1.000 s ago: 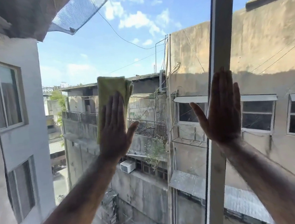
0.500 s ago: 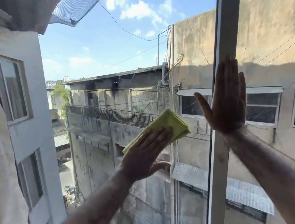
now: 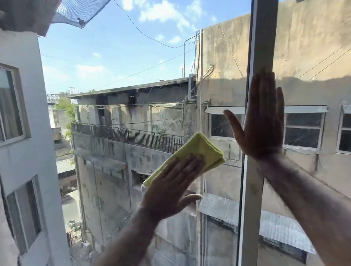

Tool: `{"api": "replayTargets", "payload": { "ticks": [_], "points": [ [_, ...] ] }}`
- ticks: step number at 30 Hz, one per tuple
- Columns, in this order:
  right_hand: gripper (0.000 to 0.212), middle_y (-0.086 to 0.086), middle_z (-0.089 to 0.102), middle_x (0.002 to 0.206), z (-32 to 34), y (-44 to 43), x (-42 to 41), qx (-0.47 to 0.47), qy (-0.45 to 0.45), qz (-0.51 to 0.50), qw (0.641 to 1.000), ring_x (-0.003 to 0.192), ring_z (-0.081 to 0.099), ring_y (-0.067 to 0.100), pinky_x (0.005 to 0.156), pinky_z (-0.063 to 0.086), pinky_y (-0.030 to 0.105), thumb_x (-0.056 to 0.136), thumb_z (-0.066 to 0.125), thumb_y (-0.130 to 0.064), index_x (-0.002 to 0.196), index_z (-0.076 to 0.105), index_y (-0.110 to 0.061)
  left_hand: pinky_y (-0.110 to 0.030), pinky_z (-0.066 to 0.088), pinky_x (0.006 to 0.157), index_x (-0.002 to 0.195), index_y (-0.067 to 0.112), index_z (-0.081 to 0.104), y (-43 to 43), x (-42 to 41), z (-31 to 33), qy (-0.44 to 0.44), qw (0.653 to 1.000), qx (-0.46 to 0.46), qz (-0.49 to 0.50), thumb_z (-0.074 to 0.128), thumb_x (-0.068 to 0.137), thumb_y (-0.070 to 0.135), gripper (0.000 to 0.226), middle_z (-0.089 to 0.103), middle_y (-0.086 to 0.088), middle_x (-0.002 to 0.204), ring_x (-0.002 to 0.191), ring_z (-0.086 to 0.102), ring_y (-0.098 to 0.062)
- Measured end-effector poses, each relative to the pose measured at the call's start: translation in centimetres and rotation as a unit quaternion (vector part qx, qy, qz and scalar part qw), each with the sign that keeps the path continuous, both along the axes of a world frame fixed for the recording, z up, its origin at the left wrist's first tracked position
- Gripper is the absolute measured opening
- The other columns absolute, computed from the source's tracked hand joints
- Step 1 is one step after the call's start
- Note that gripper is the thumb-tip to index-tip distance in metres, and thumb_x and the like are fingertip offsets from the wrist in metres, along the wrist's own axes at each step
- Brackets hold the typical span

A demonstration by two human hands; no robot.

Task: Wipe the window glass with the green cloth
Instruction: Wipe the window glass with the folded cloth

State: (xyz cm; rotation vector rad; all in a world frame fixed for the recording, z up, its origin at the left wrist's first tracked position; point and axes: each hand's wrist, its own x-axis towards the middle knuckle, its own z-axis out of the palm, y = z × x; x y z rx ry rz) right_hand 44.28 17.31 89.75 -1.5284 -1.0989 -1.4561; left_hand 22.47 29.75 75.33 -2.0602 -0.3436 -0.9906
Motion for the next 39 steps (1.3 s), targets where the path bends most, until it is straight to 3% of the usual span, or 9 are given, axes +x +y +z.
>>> {"api": "replayTargets", "payload": {
  "ticks": [2, 5, 8, 14, 18, 22, 29, 36, 39],
  "points": [
    [0.094, 0.023, 0.015, 0.175, 0.0, 0.1, 0.0, 0.002, 0.002, 0.004, 1.000, 0.164, 0.013, 0.032, 0.132, 0.019, 0.055, 0.104, 0.028, -0.069, 0.164, 0.016, 0.003, -0.056, 0.033, 0.125, 0.159, 0.005, 0.032, 2.1, -3.0, 1.9, -0.131, 0.990, -0.036, 0.036, 0.042, 0.104, 0.060, 0.078, 0.030, -0.016, 0.169, 0.158, 0.025, -0.031],
    [0.095, 0.022, 0.013, 0.175, 0.2, 0.1, -0.1, -0.004, 0.004, 0.004, 1.000, 0.164, 0.011, 0.032, 0.133, 0.018, 0.054, 0.103, 0.025, -0.070, 0.164, 0.015, 0.002, -0.051, 0.015, 0.132, 0.162, 0.003, 0.017, 3.1, -4.7, 8.1, -0.385, 0.904, -0.168, 0.080, 0.019, 0.105, 0.062, 0.082, 0.021, -0.017, 0.171, 0.160, 0.017, -0.031],
    [0.095, 0.022, 0.012, 0.175, 0.2, 0.0, 0.0, -0.005, 0.006, 0.005, 1.000, 0.165, 0.011, 0.031, 0.133, 0.017, 0.054, 0.103, 0.023, -0.070, 0.164, 0.014, 0.002, -0.051, 0.016, 0.132, 0.162, 0.005, 0.018, 2.2, -3.0, 15.4, -0.466, 0.864, -0.184, 0.052, 0.011, 0.103, 0.063, 0.084, 0.022, -0.016, 0.172, 0.161, 0.018, -0.029],
    [0.094, 0.022, 0.015, 0.175, 0.1, 0.3, 0.2, 0.003, -0.004, 0.005, 1.000, 0.164, 0.012, 0.032, 0.133, 0.018, 0.055, 0.103, 0.024, -0.069, 0.164, 0.017, 0.003, -0.052, 0.020, 0.129, 0.161, 0.003, 0.025, -1.3, 4.3, 15.7, -0.144, 0.989, -0.007, 0.001, 0.030, 0.104, 0.064, 0.084, 0.023, -0.015, 0.171, 0.161, 0.017, -0.029],
    [0.093, 0.022, 0.014, 0.175, 0.0, 0.0, 0.2, -0.005, -0.003, 0.005, 1.000, 0.164, 0.011, 0.032, 0.132, 0.019, 0.055, 0.104, 0.025, -0.068, 0.164, 0.015, 0.002, -0.053, 0.030, 0.126, 0.160, 0.007, 0.031, -0.2, 1.1, 7.1, 0.016, 0.999, 0.031, -0.006, 0.040, 0.103, 0.065, 0.082, 0.026, -0.011, 0.171, 0.160, 0.020, -0.027],
    [0.095, 0.020, 0.010, 0.176, 0.1, 0.0, 0.0, -0.010, 0.008, 0.012, 1.000, 0.165, 0.009, 0.030, 0.133, 0.018, 0.055, 0.103, 0.020, -0.071, 0.165, 0.012, 0.001, -0.056, 0.035, 0.124, 0.158, 0.005, 0.034, 4.1, -6.7, 6.5, 0.000, 0.997, 0.066, 0.039, 0.052, 0.100, 0.062, 0.083, 0.033, -0.016, 0.167, 0.157, 0.029, -0.031],
    [0.096, 0.021, 0.011, 0.176, 0.2, 0.0, 0.1, -0.013, 0.008, 0.007, 1.000, 0.165, 0.010, 0.031, 0.132, 0.019, 0.056, 0.102, 0.024, -0.071, 0.165, 0.011, 0.001, -0.049, 0.015, 0.132, 0.163, 0.005, 0.018, 2.5, -4.3, 19.1, -0.348, 0.927, -0.125, 0.064, 0.015, 0.103, 0.062, 0.083, 0.021, -0.013, 0.172, 0.161, 0.015, -0.028],
    [0.096, 0.023, 0.015, 0.174, 0.1, -0.2, 0.2, -0.007, -0.004, 0.002, 1.000, 0.164, 0.014, 0.033, 0.131, 0.021, 0.058, 0.103, 0.028, -0.070, 0.164, 0.015, 0.002, -0.052, 0.026, 0.128, 0.161, 0.008, 0.029, -2.5, 5.1, 8.4, -0.034, 0.999, -0.022, -0.033, 0.036, 0.104, 0.064, 0.080, 0.024, -0.009, 0.171, 0.161, 0.018, -0.026],
    [0.097, 0.022, 0.013, 0.175, 0.1, -0.1, 0.1, -0.012, 0.007, 0.001, 1.000, 0.164, 0.012, 0.032, 0.131, 0.020, 0.057, 0.102, 0.026, -0.072, 0.165, 0.013, 0.001, -0.053, 0.037, 0.123, 0.158, 0.008, 0.037, -0.5, 0.9, 3.1, -0.015, 1.000, 0.001, -0.027, 0.043, 0.104, 0.061, 0.076, 0.031, -0.010, 0.169, 0.158, 0.027, -0.026]
  ]
}}
